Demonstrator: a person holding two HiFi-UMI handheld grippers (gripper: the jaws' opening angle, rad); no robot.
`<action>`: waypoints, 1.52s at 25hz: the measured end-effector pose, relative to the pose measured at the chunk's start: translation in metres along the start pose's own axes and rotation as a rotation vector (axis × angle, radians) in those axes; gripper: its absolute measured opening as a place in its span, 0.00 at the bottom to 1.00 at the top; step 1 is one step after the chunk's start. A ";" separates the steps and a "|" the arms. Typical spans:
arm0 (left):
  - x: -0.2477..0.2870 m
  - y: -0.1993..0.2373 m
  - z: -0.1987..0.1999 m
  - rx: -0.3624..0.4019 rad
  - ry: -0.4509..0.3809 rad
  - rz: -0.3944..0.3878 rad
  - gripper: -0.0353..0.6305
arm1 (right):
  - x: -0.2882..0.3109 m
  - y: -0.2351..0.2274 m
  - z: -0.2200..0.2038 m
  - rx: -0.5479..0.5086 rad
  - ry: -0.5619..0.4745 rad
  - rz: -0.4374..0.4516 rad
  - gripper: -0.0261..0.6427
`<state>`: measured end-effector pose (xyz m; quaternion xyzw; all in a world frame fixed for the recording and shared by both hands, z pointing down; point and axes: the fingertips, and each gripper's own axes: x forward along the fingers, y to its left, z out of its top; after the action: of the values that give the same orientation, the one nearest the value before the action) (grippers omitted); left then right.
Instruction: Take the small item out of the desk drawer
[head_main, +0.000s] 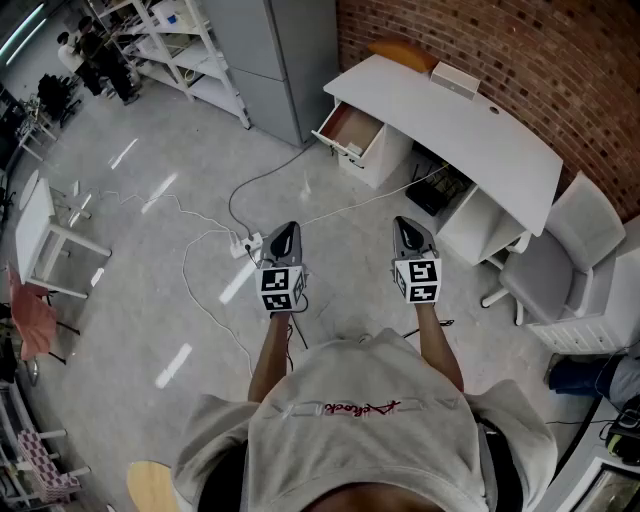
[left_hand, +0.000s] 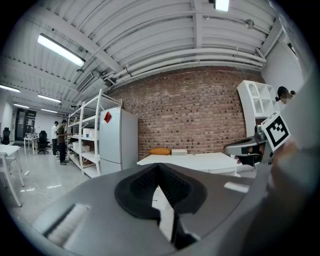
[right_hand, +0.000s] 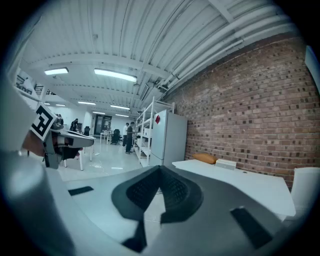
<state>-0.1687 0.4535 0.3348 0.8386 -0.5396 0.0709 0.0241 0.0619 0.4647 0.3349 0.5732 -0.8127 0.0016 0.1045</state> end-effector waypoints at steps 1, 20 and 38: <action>0.001 0.000 0.000 0.000 0.000 0.000 0.07 | 0.001 -0.001 0.001 -0.001 -0.002 0.000 0.06; 0.007 -0.021 0.000 0.004 0.005 0.007 0.07 | -0.010 -0.017 -0.007 0.016 -0.012 0.011 0.06; 0.040 -0.071 0.004 0.009 0.011 0.033 0.07 | -0.022 -0.059 -0.023 0.005 -0.013 0.081 0.06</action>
<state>-0.0876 0.4464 0.3394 0.8291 -0.5531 0.0784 0.0224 0.1278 0.4677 0.3468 0.5401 -0.8359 0.0042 0.0975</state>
